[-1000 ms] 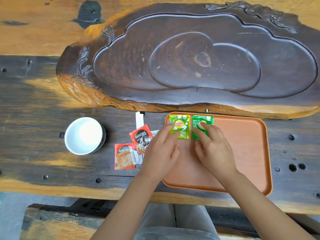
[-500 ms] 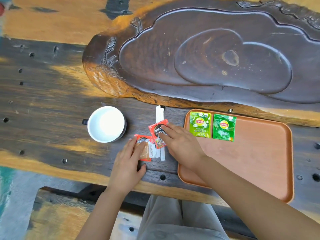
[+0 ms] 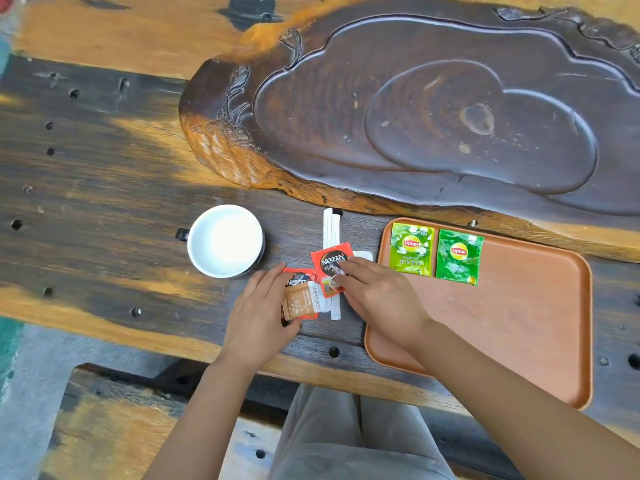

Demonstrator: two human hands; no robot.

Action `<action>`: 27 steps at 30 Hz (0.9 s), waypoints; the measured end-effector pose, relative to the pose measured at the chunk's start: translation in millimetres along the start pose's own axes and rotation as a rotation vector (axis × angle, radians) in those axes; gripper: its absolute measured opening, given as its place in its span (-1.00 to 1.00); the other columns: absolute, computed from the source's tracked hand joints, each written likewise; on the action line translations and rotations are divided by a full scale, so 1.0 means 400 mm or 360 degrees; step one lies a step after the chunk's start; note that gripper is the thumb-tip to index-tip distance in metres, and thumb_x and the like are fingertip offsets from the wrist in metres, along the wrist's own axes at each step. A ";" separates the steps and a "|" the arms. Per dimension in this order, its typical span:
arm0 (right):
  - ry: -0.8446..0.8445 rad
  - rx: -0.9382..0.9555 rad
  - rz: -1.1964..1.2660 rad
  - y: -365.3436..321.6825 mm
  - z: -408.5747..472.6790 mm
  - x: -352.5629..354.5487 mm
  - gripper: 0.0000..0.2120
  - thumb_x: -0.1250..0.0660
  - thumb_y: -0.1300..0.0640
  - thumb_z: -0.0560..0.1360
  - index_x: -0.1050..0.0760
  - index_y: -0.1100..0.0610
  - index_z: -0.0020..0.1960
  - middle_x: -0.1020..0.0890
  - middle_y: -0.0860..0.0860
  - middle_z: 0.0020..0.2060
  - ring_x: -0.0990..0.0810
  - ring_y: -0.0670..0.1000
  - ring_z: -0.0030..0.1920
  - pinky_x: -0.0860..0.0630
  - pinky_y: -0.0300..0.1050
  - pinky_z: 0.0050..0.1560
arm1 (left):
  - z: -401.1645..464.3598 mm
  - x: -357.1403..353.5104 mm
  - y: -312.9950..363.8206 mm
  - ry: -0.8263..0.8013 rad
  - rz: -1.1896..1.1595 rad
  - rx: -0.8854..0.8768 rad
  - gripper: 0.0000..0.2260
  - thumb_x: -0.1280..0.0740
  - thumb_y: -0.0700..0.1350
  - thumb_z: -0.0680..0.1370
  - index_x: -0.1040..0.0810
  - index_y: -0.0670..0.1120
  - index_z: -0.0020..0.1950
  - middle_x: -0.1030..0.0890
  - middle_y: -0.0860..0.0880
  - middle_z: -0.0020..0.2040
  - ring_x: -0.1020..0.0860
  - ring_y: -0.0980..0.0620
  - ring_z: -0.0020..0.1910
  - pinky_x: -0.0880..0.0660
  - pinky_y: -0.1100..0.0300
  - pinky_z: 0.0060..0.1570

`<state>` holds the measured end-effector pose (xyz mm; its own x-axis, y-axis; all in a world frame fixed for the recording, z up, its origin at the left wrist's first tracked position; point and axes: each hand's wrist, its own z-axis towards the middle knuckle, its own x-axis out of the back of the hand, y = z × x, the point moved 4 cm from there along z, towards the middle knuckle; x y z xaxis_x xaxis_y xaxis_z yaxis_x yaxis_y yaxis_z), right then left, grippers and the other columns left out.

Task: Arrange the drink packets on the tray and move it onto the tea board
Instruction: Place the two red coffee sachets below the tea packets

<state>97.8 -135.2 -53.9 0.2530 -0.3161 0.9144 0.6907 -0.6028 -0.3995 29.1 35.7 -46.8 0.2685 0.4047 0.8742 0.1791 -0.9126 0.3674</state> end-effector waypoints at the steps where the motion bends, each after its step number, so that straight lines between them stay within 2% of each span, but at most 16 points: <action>1: 0.0032 0.0019 0.0013 -0.003 -0.003 0.006 -0.73 -0.51 0.30 0.25 -0.65 0.16 -0.05 -0.69 0.10 0.00 -0.65 0.08 0.04 -0.61 -0.03 0.01 | 0.001 0.001 -0.002 -0.0002 -0.0007 -0.0010 -0.36 -0.48 -0.03 0.30 -0.36 -0.07 0.34 -0.41 -0.02 0.35 -0.30 -0.02 0.33 -0.35 0.00 0.27; 3: 0.0078 0.0035 0.0037 -0.008 -0.011 0.020 -0.70 -0.53 0.32 0.23 -0.66 0.17 -0.06 -0.70 0.08 -0.03 -0.66 0.06 0.03 -0.57 -0.07 0.06 | -0.002 0.002 0.000 0.0005 -0.0025 -0.0033 -0.37 -0.48 -0.04 0.29 -0.38 -0.09 0.33 -0.43 -0.06 0.30 -0.36 -0.03 0.28 -0.42 0.00 0.21; 5: 0.0108 0.0009 0.0066 -0.014 -0.020 0.031 -0.68 -0.53 0.34 0.22 -0.65 0.17 -0.04 -0.70 0.07 -0.02 -0.66 0.04 0.03 -0.54 -0.09 0.09 | -0.008 0.004 0.004 0.0039 -0.0138 -0.0005 -0.38 -0.48 -0.08 0.31 -0.37 -0.09 0.33 -0.38 -0.07 0.30 -0.38 -0.01 0.24 -0.45 0.08 0.13; 8: 0.0184 -0.0067 0.0141 -0.023 -0.029 0.045 -0.69 -0.52 0.37 0.25 -0.65 0.20 -0.03 -0.70 0.08 -0.03 -0.66 0.05 0.03 -0.51 -0.08 0.12 | -0.014 0.016 0.018 0.0130 -0.0395 0.0063 -0.44 -0.46 -0.18 0.35 -0.38 -0.09 0.32 -0.27 -0.05 0.33 -0.33 0.15 0.19 -0.43 0.26 0.03; 10: 0.0225 -0.0097 0.0183 -0.028 -0.033 0.050 -0.72 -0.50 0.37 0.27 -0.65 0.22 -0.03 -0.70 0.09 -0.03 -0.66 0.05 0.03 -0.49 -0.09 0.14 | -0.014 0.023 0.031 0.0141 -0.0410 0.0049 -0.46 -0.44 -0.23 0.37 -0.38 -0.10 0.32 -0.22 -0.05 0.35 -0.28 0.22 0.16 -0.39 0.33 0.00; 14: 0.0255 -0.0123 0.0236 -0.031 -0.038 0.053 -0.75 -0.46 0.39 0.31 -0.64 0.24 -0.02 -0.69 0.10 -0.01 -0.65 0.06 0.04 -0.51 -0.04 0.15 | -0.012 0.042 0.061 0.0134 -0.0287 -0.0042 -0.43 -0.42 -0.27 0.37 -0.34 -0.12 0.35 -0.21 -0.06 0.38 -0.34 0.11 0.19 -0.50 0.23 -0.05; 17: 0.0299 -0.0141 0.0253 -0.028 -0.041 0.060 -0.81 -0.32 0.32 0.42 -0.64 0.23 0.00 -0.69 0.09 0.01 -0.64 0.04 0.08 -0.49 -0.10 0.20 | -0.015 0.069 0.078 0.0175 -0.0212 -0.0124 -0.41 -0.40 -0.34 0.34 -0.33 -0.15 0.34 -0.23 -0.09 0.37 -0.34 0.05 0.23 -0.51 0.20 -0.06; 20: 0.0361 -0.0180 0.0307 -0.021 -0.050 0.072 -0.77 -0.22 0.26 0.48 -0.63 0.23 0.02 -0.68 0.09 0.03 -0.62 0.03 0.11 -0.47 -0.11 0.22 | -0.031 0.097 0.082 0.0227 -0.0168 -0.0080 -0.40 -0.40 -0.36 0.34 -0.33 -0.20 0.35 -0.25 -0.15 0.39 -0.33 0.02 0.26 -0.45 0.24 0.01; 22: 0.0444 -0.0194 0.0335 -0.021 -0.060 0.088 -0.79 -0.26 0.29 0.47 -0.63 0.25 0.02 -0.67 0.10 0.03 -0.62 0.04 0.11 -0.46 -0.13 0.23 | -0.045 0.112 0.087 0.0291 -0.0229 -0.0041 -0.40 -0.44 -0.35 0.33 -0.35 -0.23 0.34 -0.29 -0.19 0.37 -0.32 0.06 0.26 -0.32 0.44 0.13; 24: 0.0519 -0.0231 0.0352 -0.018 -0.078 0.106 -0.80 -0.29 0.31 0.45 -0.63 0.26 0.02 -0.67 0.11 0.03 -0.61 0.03 0.11 -0.45 -0.16 0.25 | -0.057 0.120 0.103 0.0347 -0.0360 -0.0024 -0.41 -0.46 -0.35 0.32 -0.38 -0.25 0.32 -0.32 -0.21 0.34 -0.27 0.15 0.28 -0.17 0.61 0.17; 27: 0.0584 -0.0373 0.0414 -0.006 -0.125 0.131 -0.79 -0.24 0.26 0.50 -0.63 0.25 0.01 -0.66 0.09 0.05 -0.59 0.00 0.14 -0.43 -0.19 0.27 | -0.071 0.116 0.139 0.0386 -0.0439 -0.0026 -0.42 -0.48 -0.33 0.31 -0.40 -0.25 0.30 -0.31 -0.19 0.35 -0.16 0.33 0.30 -0.13 0.64 0.17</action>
<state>75.4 -187.0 -8.1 0.1127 -0.6888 0.7162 0.4550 -0.6050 -0.6535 24.6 2.3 23.3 -0.0205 0.6118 0.7907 0.1977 -0.7728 0.6031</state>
